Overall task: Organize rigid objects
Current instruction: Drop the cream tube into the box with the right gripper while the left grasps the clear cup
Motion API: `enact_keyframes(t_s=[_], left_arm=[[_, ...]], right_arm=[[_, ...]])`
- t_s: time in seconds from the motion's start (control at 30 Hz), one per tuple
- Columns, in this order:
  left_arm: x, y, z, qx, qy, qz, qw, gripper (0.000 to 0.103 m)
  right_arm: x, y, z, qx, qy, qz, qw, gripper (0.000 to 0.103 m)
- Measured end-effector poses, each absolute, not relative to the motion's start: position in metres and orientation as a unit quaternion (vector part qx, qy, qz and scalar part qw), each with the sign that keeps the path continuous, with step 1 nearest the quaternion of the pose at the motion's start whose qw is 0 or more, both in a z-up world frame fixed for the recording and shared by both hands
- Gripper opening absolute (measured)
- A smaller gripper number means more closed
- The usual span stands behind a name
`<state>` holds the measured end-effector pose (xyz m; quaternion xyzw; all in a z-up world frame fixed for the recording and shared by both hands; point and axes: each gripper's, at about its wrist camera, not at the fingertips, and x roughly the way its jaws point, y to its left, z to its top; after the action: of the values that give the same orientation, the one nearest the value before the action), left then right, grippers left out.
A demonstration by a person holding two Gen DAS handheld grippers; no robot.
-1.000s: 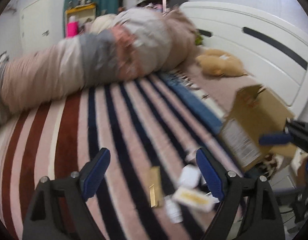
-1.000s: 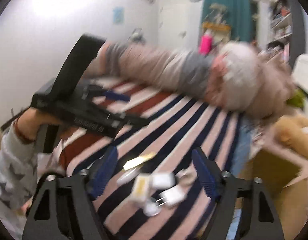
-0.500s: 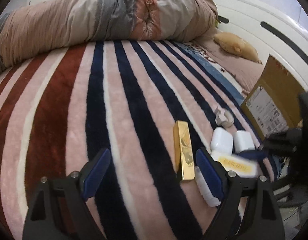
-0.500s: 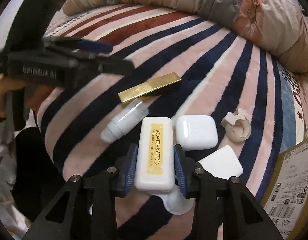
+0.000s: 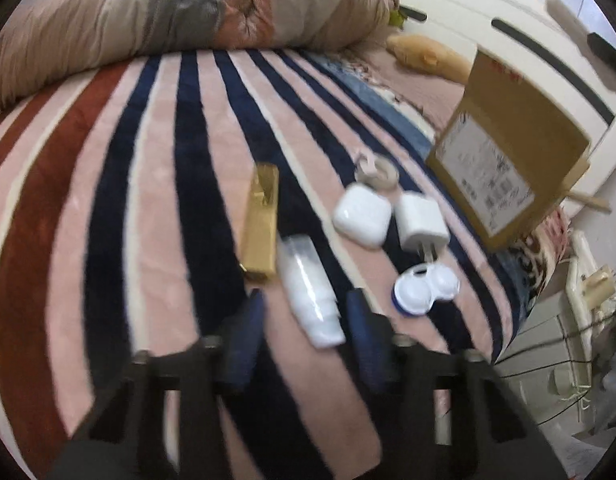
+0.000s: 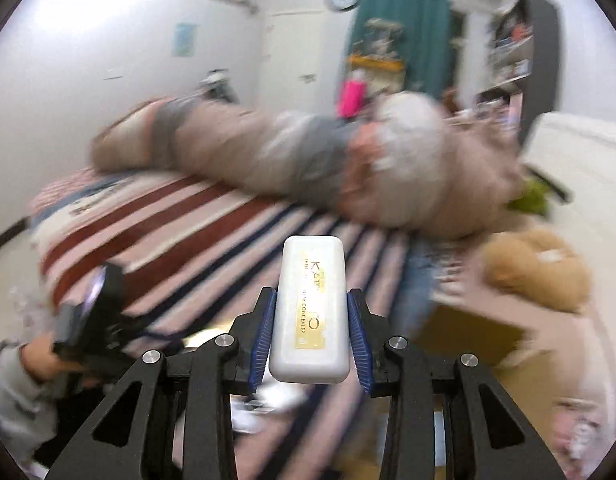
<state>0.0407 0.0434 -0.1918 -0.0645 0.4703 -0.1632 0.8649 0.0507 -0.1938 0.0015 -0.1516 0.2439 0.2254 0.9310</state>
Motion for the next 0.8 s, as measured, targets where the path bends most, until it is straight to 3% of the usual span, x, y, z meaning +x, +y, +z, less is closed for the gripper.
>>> enact_keyframes(t_s=[0.17, 0.43, 0.47, 0.53, 0.57, 0.8], left_arm=[[0.051, 0.032, -0.197, -0.054, 0.468, -0.144, 0.87, 0.027], [0.074, 0.019, -0.202, -0.013, 0.468, -0.109, 0.877, 0.021], [0.074, 0.018, -0.201, -0.006, 0.468, -0.108, 0.877, 0.021], [0.072, 0.017, -0.198, -0.001, 0.469, -0.111, 0.876, 0.021], [0.071, 0.018, -0.195, -0.003, 0.468, -0.114, 0.877, 0.021], [0.065, 0.03, -0.122, 0.006, 0.416, -0.123, 0.901, 0.021]], right_arm=[[0.077, -0.255, -0.02, -0.137, 0.304, 0.156, 0.93, 0.031], [0.105, -0.276, -0.065, -0.157, 0.391, 0.121, 0.899, 0.032], [0.106, -0.276, -0.067, -0.161, 0.392, 0.112, 0.899, 0.032], [0.107, -0.273, -0.066, -0.163, 0.383, 0.103, 0.903, 0.05], [0.102, -0.271, -0.06, -0.16, 0.369, 0.112, 0.909, 0.053], [0.059, -0.224, -0.023, -0.115, 0.296, 0.273, 0.908, 0.053]])
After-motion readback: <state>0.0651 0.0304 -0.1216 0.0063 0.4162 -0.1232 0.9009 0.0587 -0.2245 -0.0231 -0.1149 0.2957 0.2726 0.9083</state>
